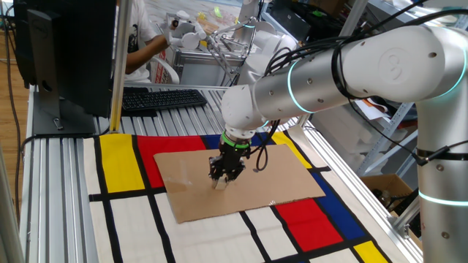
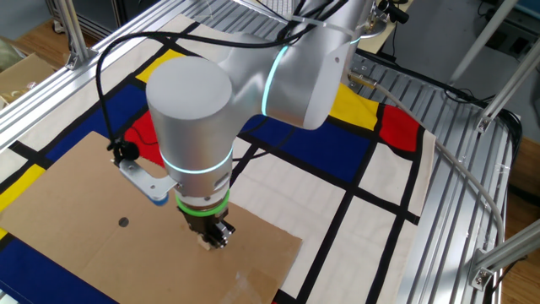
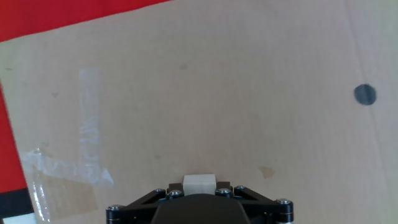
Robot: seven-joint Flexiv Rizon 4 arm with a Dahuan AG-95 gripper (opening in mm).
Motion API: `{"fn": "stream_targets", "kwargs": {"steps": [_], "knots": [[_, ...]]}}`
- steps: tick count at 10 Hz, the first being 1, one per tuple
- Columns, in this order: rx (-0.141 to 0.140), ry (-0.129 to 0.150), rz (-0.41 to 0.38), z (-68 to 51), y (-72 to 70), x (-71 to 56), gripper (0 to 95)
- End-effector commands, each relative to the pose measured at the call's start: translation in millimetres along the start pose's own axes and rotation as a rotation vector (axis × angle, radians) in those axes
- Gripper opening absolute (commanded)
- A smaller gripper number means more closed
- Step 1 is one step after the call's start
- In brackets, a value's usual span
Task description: Hold a small block with the gripper and sweep it from left to right on the table
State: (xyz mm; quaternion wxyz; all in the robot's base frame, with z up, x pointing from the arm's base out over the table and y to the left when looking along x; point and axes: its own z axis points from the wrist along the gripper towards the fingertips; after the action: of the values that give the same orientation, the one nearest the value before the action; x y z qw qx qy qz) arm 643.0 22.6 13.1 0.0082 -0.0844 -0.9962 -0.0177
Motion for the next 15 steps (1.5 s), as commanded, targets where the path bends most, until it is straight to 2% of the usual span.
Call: {"fn": "stream_targets", "kwargs": {"steps": [1, 3, 5, 7, 10, 11, 13, 15], "knots": [[-0.004, -0.002, 0.009, 0.7, 3.6, 1.9, 0.0], [-0.007, 0.000, 0.015, -1.4, 8.2, 5.1, 0.0], [-0.017, -0.006, 0.028, 1.6, 13.2, 8.0, 0.0], [-0.011, -0.003, 0.033, -0.7, 16.9, 9.6, 0.0], [-0.025, -0.003, 0.034, 2.9, 18.2, 8.7, 0.0], [-0.026, 0.008, 0.037, 2.7, 18.1, 8.8, 0.0], [-0.025, -0.001, 0.036, 1.5, 18.0, 9.2, 0.0], [-0.021, 0.009, 0.040, 1.5, 18.0, 9.2, 0.0]]}}
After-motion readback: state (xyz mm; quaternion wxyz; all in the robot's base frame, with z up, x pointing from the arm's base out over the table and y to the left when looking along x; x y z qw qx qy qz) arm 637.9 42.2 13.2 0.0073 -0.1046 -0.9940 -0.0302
